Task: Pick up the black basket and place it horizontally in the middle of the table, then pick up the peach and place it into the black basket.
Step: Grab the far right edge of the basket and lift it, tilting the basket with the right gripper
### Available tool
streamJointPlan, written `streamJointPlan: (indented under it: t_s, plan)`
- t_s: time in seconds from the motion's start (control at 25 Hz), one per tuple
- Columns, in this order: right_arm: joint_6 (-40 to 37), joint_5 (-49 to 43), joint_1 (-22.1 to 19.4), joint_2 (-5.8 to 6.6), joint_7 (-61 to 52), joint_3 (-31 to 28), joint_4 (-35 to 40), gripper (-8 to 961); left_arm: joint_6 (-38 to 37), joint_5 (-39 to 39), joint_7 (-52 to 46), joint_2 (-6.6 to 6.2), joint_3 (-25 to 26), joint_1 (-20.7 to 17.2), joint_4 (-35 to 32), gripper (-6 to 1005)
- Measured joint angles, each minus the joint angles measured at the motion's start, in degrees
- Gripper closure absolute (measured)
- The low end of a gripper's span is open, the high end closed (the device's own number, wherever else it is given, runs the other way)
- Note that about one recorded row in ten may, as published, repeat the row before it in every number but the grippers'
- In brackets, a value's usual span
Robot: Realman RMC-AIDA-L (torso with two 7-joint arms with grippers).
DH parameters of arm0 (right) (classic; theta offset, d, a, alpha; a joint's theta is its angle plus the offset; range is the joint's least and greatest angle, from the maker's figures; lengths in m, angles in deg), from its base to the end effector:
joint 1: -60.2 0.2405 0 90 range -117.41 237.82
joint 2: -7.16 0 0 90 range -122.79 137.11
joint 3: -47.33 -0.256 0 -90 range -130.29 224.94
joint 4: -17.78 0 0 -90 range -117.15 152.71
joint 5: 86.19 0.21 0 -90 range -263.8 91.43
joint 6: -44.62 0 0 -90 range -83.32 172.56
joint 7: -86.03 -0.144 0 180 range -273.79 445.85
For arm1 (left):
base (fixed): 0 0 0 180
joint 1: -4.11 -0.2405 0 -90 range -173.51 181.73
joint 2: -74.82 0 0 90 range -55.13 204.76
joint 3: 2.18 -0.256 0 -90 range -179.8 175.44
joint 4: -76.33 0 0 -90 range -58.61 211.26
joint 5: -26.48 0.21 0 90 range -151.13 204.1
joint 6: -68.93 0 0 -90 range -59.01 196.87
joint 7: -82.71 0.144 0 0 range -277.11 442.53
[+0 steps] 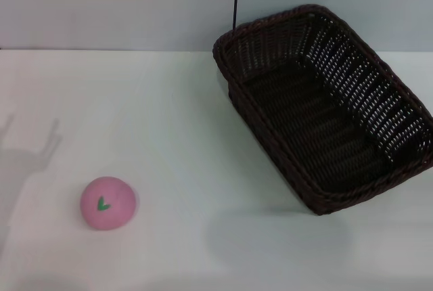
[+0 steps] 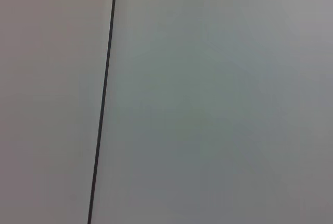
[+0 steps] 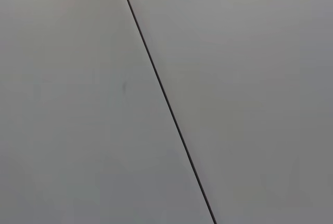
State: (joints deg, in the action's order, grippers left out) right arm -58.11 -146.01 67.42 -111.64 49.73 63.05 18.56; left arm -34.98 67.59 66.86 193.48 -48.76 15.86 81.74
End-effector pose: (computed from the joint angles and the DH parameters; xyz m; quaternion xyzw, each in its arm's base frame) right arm 0.3774 0.1856 0.0645 -0.5291 0.2449 0.4899 0.6481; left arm -0.3497 0.2028 0.0239 -0.6402 -0.1622 -0.4109 0.6285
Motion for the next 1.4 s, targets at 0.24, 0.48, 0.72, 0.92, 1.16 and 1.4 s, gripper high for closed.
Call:
streamJointPlan:
  t_s: [0.24,0.48,0.72,0.92,1.16,1.4]
  plan:
    - [0.08,0.01,0.35,-0.03,-0.46,0.06,0.0,255,0.03,0.19,0.35,-0.01,0.0,0.29,0.02,164]
    - [0.41,0.01,0.34,-0.1,-0.48,0.11,-0.09,255,0.03,0.2,0.22,-0.01,-0.05,0.14,-0.08,170]
    - [0.3,-0.19,-0.25,-0.07,-0.87,0.21,0.38,256,0.02,0.21,0.61,0.06,-0.32,0.28,0.32,175]
    - [0.75,-5.34,-2.56,0.26,-11.84,0.7,10.43,256,-0.1,0.21,0.21,0.06,-0.43,-0.09,0.36,180]
    - [4.04,-21.34,-3.29,0.47,-46.58,0.06,41.28,256,0.0,0.21,0.22,0.03,-0.44,-0.14,0.44,185]
    - [3.53,-44.44,4.15,4.97,-80.6,0.06,68.15,256,0.28,0.2,0.06,-0.02,-0.93,0.21,0.48,190]
